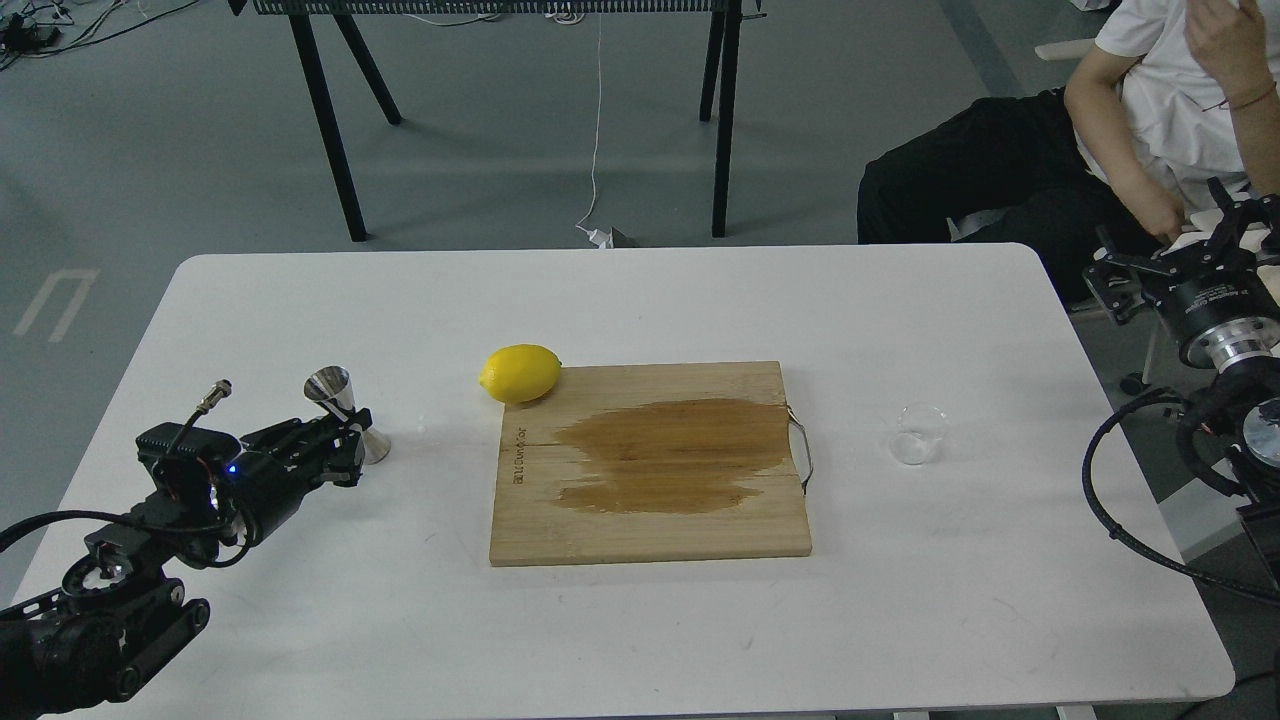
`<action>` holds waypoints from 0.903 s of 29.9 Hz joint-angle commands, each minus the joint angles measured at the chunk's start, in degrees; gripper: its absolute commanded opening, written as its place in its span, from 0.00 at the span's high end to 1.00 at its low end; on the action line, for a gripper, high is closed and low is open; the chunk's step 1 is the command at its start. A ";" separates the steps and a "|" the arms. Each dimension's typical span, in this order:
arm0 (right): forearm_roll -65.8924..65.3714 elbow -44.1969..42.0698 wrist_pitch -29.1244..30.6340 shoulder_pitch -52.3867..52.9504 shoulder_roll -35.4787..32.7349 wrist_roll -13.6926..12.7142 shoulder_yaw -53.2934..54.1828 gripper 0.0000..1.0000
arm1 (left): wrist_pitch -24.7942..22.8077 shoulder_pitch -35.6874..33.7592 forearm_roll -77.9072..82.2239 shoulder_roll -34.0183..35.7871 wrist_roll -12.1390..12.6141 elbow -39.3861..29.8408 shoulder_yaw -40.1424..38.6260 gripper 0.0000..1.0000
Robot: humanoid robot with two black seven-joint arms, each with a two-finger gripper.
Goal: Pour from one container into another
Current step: 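Close the left gripper around the metal jigger, then lift the jigger and carry it over the wooden cutting board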
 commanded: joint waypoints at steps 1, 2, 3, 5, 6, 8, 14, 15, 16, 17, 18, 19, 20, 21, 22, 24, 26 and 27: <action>0.00 0.00 0.00 -0.02 -0.13 0.00 0.01 0.00 | 0.09 -0.12 -0.09 -0.01 0.08 0.09 -0.35 0.92; 0.00 0.00 0.00 -0.02 -0.22 0.00 0.01 0.00 | 0.27 -0.38 -0.09 -0.01 0.08 0.09 -0.53 0.92; 0.00 0.09 0.00 -0.02 -0.31 0.00 0.01 0.00 | 0.88 -0.55 -0.09 -0.10 0.08 0.09 -0.53 0.92; 0.00 0.09 0.00 -0.02 -0.40 0.00 0.09 0.00 | 2.46 -1.17 0.00 -0.01 -0.01 -0.61 -0.44 0.92; 0.00 0.09 0.00 -0.11 -0.57 0.00 0.18 0.00 | 2.90 -1.78 0.00 0.25 -0.09 -0.87 -0.44 0.92; 0.09 0.09 0.00 -0.11 -1.01 0.00 0.36 0.00 | 3.78 -3.19 -0.09 0.69 -0.36 -1.57 -0.88 0.92; 0.09 0.18 0.00 -0.55 -2.41 0.00 0.62 0.00 | 3.96 -8.19 0.00 0.78 0.34 -7.63 -0.62 0.92; 0.18 0.18 0.00 -0.64 -2.59 0.00 0.62 0.00 | 3.79 -8.99 0.08 0.52 0.61 -9.29 -0.44 0.92; 0.18 0.18 0.00 -0.81 -2.85 0.00 0.62 0.00 | 3.78 -9.69 0.17 0.26 0.96 -10.79 -0.27 0.93; 0.18 0.18 0.00 -0.90 -3.38 0.00 0.62 0.00 | 3.78 -10.48 0.61 -0.18 2.09 -13.15 -0.09 0.94; 0.18 0.18 0.00 -0.90 -3.82 0.00 0.62 0.00 | 3.78 -10.75 0.87 -0.88 2.97 -15.35 0.00 0.94; 0.09 0.18 0.00 -0.90 -4.34 0.00 0.62 0.00 | 3.70 -11.01 2.09 -1.23 3.77 -17.20 0.17 0.95; 0.09 0.18 0.00 -0.90 -4.79 0.00 0.62 0.00 | 3.17 -11.36 4.72 -1.59 4.47 -18.61 0.78 0.95; 0.09 0.18 0.00 -0.90 -5.05 0.00 0.62 0.00 | 2.56 -11.80 7.88 -1.68 4.74 -19.06 1.57 0.95; 0.09 0.18 0.00 -0.90 -5.31 0.00 0.62 0.00 | 1.60 -12.76 11.71 -1.76 4.74 -19.07 2.71 0.96; 0.09 0.18 0.00 -0.90 -5.93 0.00 0.62 0.00 | 0.45 -13.82 11.71 -2.20 4.74 -18.98 4.21 0.96; 0.09 0.18 0.00 -1.08 -6.02 0.00 0.62 0.00 | 0.09 -14.53 11.71 -4.22 4.83 -18.80 4.66 0.96; 0.09 0.18 0.00 -1.16 -6.02 0.00 0.62 0.00 | -0.52 -14.62 11.71 -5.79 4.92 -18.72 4.74 0.96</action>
